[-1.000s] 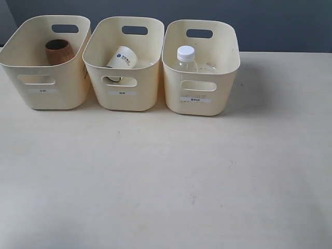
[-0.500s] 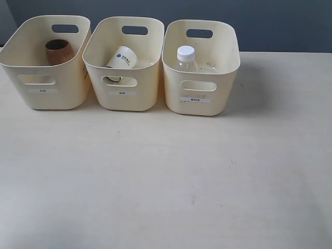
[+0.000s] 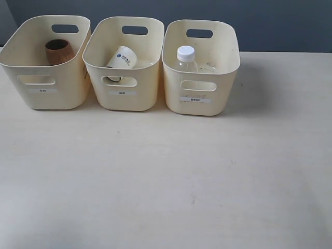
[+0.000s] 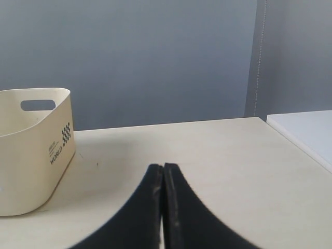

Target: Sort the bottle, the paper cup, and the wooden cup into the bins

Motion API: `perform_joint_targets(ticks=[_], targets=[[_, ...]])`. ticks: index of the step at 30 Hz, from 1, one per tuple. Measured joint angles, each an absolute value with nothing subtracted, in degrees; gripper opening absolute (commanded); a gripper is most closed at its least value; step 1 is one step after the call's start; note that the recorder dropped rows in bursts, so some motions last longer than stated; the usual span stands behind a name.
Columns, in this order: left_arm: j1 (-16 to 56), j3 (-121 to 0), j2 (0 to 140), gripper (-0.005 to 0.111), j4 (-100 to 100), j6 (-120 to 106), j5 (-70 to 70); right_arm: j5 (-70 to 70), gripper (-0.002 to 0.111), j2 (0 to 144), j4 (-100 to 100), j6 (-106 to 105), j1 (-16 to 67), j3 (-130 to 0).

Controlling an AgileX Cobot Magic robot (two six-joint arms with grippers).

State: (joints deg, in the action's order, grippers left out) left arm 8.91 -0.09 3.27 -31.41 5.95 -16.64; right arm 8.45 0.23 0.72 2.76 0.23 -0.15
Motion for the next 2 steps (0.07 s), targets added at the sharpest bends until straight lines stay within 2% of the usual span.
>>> perform_joint_targets(ticks=[2], targets=[[8.91, -0.09, 3.27, 0.000, -31.41, 5.95, -16.64, 8.45, -0.001, 0.23, 0.72, 2.76, 0.23, -0.15]])
